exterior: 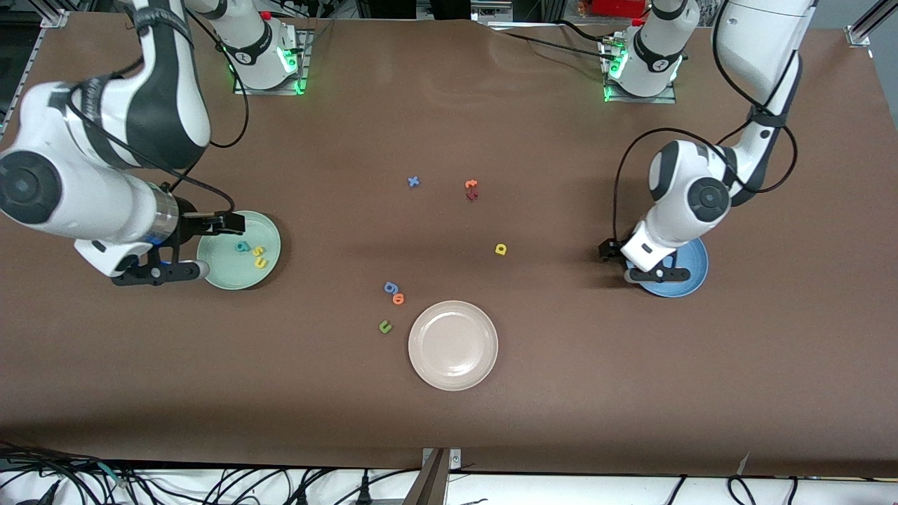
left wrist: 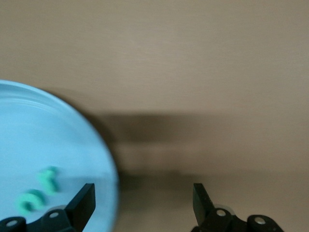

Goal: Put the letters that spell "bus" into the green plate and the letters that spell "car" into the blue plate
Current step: 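Retract the right gripper while the left gripper reaches the yellow a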

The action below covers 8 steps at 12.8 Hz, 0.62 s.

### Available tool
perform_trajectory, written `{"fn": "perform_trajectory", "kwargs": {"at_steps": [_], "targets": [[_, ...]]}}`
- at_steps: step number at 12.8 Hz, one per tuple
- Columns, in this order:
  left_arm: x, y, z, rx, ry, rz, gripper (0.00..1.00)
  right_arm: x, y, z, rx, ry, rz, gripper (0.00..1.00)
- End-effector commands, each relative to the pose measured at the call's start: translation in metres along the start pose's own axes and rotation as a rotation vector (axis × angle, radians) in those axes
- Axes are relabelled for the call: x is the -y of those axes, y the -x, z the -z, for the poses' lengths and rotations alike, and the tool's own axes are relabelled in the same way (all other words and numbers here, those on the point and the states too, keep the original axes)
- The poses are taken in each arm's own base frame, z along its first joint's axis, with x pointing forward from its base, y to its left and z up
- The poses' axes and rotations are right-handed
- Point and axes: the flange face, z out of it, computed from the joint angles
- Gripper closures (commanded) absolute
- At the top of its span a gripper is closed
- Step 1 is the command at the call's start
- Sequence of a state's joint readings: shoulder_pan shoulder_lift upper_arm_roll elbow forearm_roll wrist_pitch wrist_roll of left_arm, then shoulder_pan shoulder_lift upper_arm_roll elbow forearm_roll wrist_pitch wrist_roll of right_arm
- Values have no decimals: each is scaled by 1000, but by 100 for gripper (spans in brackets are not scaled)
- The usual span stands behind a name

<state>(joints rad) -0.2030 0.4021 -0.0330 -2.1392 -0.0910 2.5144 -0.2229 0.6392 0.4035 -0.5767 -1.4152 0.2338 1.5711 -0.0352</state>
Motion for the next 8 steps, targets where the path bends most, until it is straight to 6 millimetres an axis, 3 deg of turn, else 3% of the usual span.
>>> {"fn": "perform_trajectory", "kwargs": {"at_steps": [1,5,8], "targets": [[-32,0,8,5,26,82,10,-2,16,31,-49,-44,5,0],[-105,14,10,15,36,276,10,-13,54,59,37,-71,14,0],[-160,28,-4,23,39,335,10,-24,71,63,113,-9,6,0]]}}
